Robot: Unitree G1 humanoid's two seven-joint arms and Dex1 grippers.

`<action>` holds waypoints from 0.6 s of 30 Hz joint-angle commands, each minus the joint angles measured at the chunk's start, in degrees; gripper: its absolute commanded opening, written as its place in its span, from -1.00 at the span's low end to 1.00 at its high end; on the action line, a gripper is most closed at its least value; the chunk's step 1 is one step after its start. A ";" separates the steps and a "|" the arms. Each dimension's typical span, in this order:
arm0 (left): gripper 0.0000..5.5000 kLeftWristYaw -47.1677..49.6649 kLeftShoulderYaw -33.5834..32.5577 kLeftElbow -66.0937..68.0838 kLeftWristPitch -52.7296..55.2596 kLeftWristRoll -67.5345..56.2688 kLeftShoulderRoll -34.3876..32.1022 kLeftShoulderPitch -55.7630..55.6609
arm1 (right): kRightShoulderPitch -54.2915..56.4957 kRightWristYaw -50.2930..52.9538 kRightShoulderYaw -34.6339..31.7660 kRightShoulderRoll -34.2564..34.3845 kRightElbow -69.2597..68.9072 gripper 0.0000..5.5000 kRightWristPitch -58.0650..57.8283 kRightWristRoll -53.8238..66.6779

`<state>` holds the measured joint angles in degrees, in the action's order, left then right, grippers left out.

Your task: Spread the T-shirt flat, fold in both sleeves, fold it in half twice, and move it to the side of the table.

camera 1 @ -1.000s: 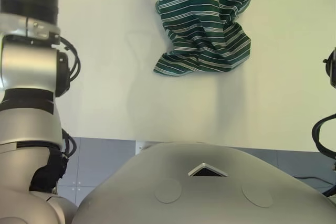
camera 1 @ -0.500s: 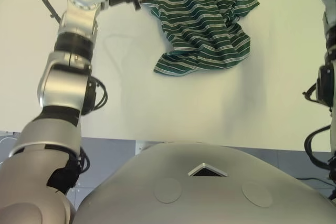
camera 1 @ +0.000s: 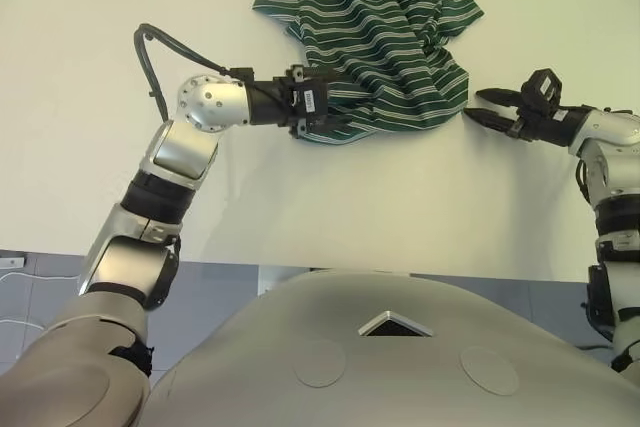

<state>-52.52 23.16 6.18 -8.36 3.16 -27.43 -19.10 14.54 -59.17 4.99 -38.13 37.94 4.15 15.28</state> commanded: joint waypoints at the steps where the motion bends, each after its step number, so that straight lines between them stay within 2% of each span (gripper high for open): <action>1: 0.04 4.62 -0.24 13.27 -2.16 4.05 2.70 -5.70 | 0.00 -2.83 3.48 6.05 1.67 -0.26 -3.65 -1.77; 4: 0.04 7.71 -0.40 23.25 -4.75 6.19 3.86 -7.77 | -1.30 -9.17 3.08 8.32 -6.72 -0.26 -13.03 5.56; 8: 0.04 14.70 -0.47 32.94 -6.69 10.69 3.60 -9.02 | -2.05 -11.08 1.76 10.74 -16.85 -0.26 -26.46 13.49; 12: 0.04 19.61 -1.39 37.10 -6.65 12.63 2.21 -9.19 | -1.81 -3.90 -2.24 17.15 -22.23 -0.26 -34.70 19.55; 18: 0.04 22.96 -0.73 36.66 -6.53 16.44 -1.08 -8.09 | 6.99 11.93 -16.23 24.86 -22.16 -0.26 -41.59 30.53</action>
<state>-28.61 20.85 41.83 -17.08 16.26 -25.94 -30.27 17.63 -51.52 -6.60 -14.12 16.40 -35.78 42.39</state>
